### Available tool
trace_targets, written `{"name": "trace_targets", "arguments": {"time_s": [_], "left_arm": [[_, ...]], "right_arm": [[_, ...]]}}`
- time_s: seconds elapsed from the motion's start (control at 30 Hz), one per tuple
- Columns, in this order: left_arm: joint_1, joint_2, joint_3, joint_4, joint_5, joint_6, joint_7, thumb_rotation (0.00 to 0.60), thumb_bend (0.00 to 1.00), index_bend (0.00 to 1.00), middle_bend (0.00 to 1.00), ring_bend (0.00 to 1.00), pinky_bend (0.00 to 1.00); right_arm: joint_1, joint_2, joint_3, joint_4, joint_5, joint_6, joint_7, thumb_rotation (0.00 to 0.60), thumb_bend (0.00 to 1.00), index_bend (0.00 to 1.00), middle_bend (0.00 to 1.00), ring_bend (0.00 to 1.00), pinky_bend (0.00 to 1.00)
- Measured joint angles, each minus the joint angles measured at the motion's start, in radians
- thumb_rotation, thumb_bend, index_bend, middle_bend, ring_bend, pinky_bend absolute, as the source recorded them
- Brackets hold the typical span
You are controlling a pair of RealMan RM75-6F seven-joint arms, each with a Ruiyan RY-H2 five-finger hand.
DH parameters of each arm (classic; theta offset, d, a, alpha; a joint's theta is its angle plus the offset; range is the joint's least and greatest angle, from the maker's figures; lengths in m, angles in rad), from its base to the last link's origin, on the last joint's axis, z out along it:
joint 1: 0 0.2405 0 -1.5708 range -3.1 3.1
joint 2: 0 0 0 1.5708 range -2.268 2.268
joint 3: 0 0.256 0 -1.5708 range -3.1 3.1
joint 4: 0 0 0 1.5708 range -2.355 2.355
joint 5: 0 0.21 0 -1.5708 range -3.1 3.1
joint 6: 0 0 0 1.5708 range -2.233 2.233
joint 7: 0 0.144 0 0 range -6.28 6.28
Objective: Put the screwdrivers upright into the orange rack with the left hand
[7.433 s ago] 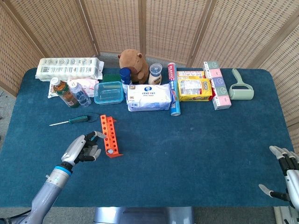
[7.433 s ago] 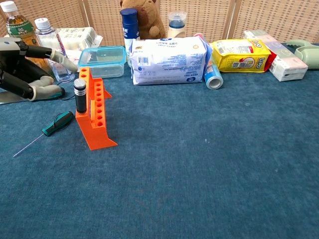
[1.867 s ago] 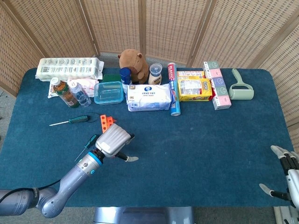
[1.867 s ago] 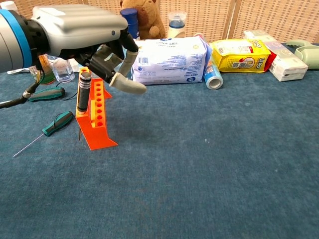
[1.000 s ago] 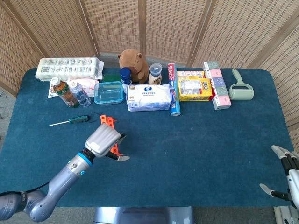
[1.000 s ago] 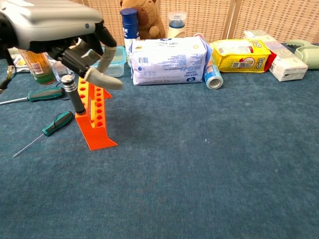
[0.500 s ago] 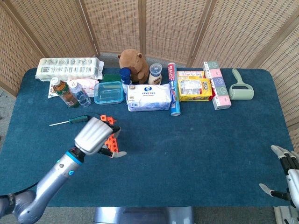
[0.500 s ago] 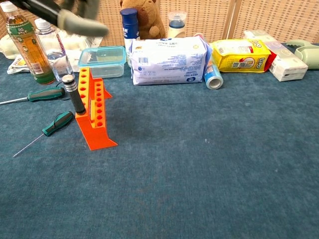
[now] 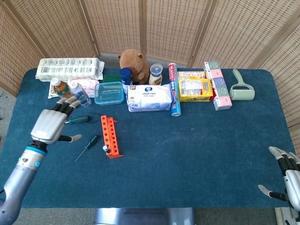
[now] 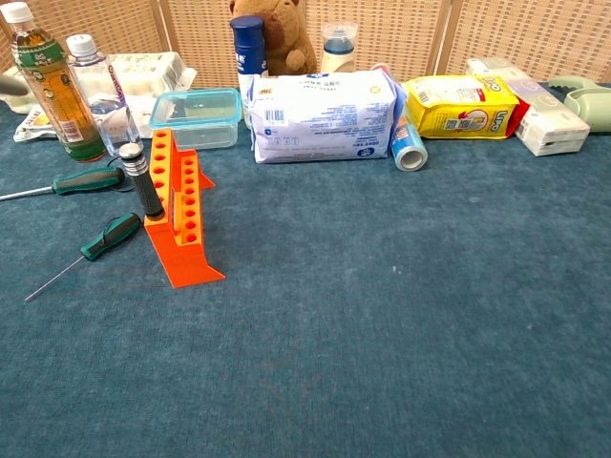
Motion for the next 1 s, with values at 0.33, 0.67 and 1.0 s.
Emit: {"name": "trace_targets", "arguments": {"time_s": [0.33,0.67,1.0], "left_arm": [[0.050,-0.040,0.026,0.177,0.037,-0.048,-0.108,0.415,0.01,0.00,0.00,0.00,0.09],[0.073,-0.153,0.011,0.328,0.127,0.006,-0.170,0.600,0.24,0.00,0.44,0.83,0.93],[0.063,-0.260,-0.018,0.429,0.054,-0.012,-0.091,0.600,0.22,0.00,0.87,0.99,1.00]], "right_arm": [[0.001,-0.006,0.001,0.003,0.009,-0.004,-0.013,0.600,0.00,0.07,0.12,0.13,0.04],[-0.003,-0.003,0.000,0.008,0.005,0.003,-0.001,0.600,0.00,0.07,0.12,0.13,0.04],[-0.002,0.000,-0.001,0.010,0.007,0.000,0.004,0.600,0.00,0.07,0.12,0.13,0.04]]}}
